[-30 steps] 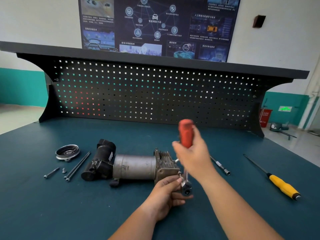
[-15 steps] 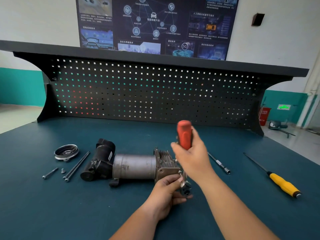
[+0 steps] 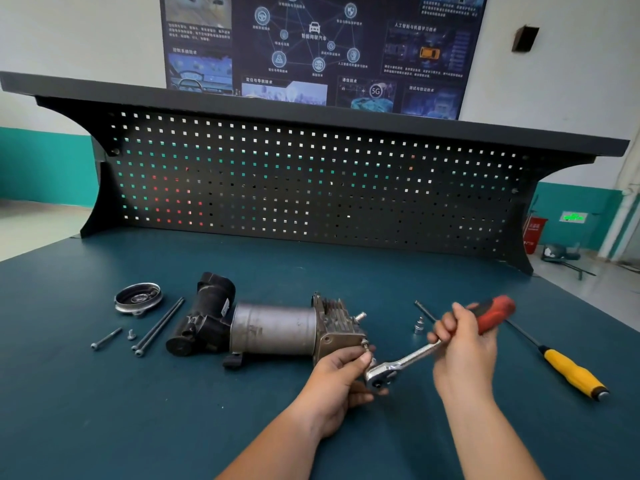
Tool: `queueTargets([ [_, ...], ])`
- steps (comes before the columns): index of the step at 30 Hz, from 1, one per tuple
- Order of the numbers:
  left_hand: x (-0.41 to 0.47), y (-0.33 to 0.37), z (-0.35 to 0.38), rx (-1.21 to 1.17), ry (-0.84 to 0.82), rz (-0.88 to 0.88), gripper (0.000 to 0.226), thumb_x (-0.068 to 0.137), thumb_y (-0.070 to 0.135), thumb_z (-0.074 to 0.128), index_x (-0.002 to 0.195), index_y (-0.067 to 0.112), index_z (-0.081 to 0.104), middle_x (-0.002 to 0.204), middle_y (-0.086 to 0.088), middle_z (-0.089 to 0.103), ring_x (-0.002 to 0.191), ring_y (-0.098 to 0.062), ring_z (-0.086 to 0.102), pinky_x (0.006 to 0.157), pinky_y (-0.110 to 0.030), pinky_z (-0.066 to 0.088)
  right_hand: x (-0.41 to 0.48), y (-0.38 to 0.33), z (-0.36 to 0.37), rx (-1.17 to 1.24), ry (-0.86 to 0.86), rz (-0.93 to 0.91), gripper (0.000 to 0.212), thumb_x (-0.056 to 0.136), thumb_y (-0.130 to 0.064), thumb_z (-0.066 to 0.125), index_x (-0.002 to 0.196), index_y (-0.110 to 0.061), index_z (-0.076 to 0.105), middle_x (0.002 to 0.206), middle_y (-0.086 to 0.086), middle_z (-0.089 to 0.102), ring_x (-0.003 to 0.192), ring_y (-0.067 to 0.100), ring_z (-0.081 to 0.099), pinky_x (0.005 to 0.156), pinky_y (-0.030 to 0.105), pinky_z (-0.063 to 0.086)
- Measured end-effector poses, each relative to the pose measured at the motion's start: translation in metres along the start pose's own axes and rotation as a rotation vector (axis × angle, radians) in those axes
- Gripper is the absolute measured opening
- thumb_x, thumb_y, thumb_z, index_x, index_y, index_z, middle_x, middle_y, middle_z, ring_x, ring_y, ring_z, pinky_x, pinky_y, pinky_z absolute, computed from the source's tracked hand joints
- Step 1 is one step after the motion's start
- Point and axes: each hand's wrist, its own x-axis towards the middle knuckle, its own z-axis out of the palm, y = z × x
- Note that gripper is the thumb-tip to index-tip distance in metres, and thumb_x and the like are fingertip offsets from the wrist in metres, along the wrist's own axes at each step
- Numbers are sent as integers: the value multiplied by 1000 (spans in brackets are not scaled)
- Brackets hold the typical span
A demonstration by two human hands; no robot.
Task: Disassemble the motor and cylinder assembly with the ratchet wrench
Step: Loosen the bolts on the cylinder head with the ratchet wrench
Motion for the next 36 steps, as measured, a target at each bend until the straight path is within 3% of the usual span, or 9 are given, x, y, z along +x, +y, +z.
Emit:
queueTargets([
  [5, -2, 0, 1, -2, -11, 3, 15, 95, 14, 52, 107, 12, 61, 74, 0, 72, 52, -17, 68, 37, -15, 42, 3, 19, -28, 146, 245, 219, 24, 97, -11, 41, 75, -21, 35, 45, -12, 36, 35, 3, 35, 42, 15, 34],
  [9, 0, 1, 0, -4, -19, 3, 16, 95, 13, 52, 108, 12, 60, 74, -1, 72, 52, -18, 68, 37, -15, 43, 2, 23, -33, 168, 275, 234, 23, 97, -12, 40, 76, -20, 35, 48, -11, 36, 36, 3, 36, 44, 15, 35],
  [20, 1, 2, -3, -35, -50, -15, 18, 95, 13, 51, 110, 12, 61, 76, -6, 73, 55, -21, 70, 38, -16, 45, -7, 3, -8, 2, 60, -67, 25, 95, -3, 42, 82, -23, 34, 47, -12, 40, 39, 5, 39, 43, 17, 39],
  [30, 0, 4, -3, -30, -74, -15, 21, 95, 15, 51, 114, 10, 59, 72, -3, 72, 57, -19, 70, 37, -16, 44, -10, -9, 26, -227, -246, -173, 30, 91, 5, 47, 83, -22, 36, 46, -11, 40, 38, 7, 36, 39, 21, 35],
  [36, -1, 3, -3, -62, -72, -25, 17, 94, 16, 54, 109, 11, 60, 86, -5, 73, 65, -24, 72, 41, -17, 47, -17, -10, 47, -450, -470, -216, 32, 88, 4, 54, 82, -25, 40, 48, -10, 41, 38, 8, 37, 40, 24, 35],
])
